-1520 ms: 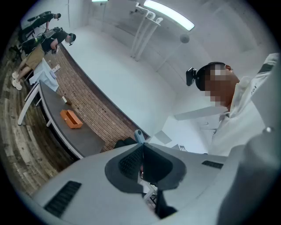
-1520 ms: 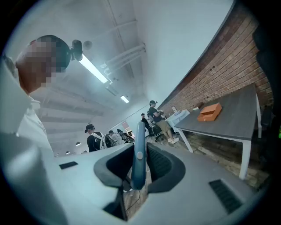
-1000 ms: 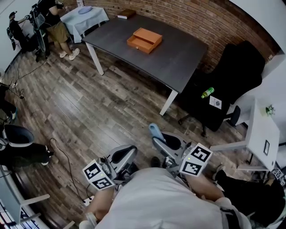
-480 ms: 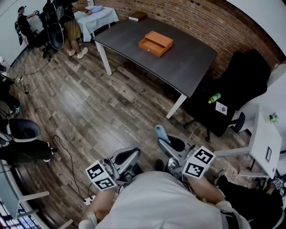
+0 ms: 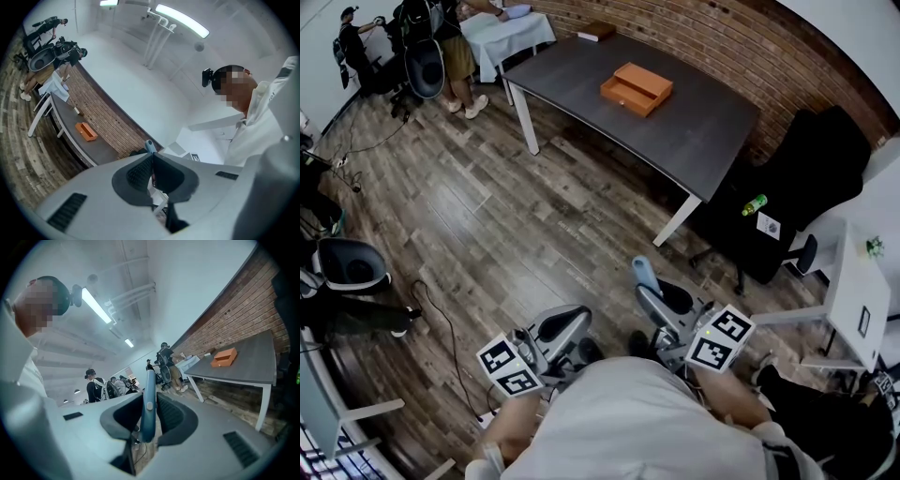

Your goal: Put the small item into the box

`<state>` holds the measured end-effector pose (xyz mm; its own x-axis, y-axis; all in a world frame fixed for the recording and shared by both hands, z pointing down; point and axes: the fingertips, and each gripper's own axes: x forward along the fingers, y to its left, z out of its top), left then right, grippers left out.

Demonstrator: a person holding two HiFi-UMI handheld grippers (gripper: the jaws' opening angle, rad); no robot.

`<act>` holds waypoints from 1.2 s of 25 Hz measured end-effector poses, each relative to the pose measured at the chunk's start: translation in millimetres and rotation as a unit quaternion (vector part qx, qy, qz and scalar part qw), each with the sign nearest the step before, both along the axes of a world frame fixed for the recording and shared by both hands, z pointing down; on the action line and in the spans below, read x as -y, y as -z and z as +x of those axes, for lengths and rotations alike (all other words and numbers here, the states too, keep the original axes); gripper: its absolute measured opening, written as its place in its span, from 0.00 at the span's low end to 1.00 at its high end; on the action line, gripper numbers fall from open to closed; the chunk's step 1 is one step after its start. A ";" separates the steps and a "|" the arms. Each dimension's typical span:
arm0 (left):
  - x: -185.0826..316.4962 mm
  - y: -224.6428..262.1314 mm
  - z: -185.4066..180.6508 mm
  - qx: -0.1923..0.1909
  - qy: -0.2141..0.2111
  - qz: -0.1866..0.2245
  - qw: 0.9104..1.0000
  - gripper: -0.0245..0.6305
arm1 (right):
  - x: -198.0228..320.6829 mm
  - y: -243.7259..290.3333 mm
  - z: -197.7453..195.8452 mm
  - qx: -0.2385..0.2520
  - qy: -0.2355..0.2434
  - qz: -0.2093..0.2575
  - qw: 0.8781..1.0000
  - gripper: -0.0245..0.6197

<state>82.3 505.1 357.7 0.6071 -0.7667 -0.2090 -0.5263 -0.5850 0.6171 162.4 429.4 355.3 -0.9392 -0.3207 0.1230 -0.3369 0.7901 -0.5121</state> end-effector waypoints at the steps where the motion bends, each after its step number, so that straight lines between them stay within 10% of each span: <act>1: -1.4 -1.2 -1.8 -0.001 -0.001 0.000 1.000 0.06 | -1.0 -0.7 -0.7 -0.001 -0.003 0.000 1.000 0.19; 15: 15.6 -10.2 -7.1 0.000 -0.004 -0.006 1.000 0.06 | 19.4 -11.7 -5.1 -0.019 -0.011 0.007 1.000 0.19; 30: 141.5 0.1 9.1 0.017 0.036 -0.003 0.999 0.06 | 157.6 -10.2 -0.5 0.004 0.028 -0.005 1.000 0.19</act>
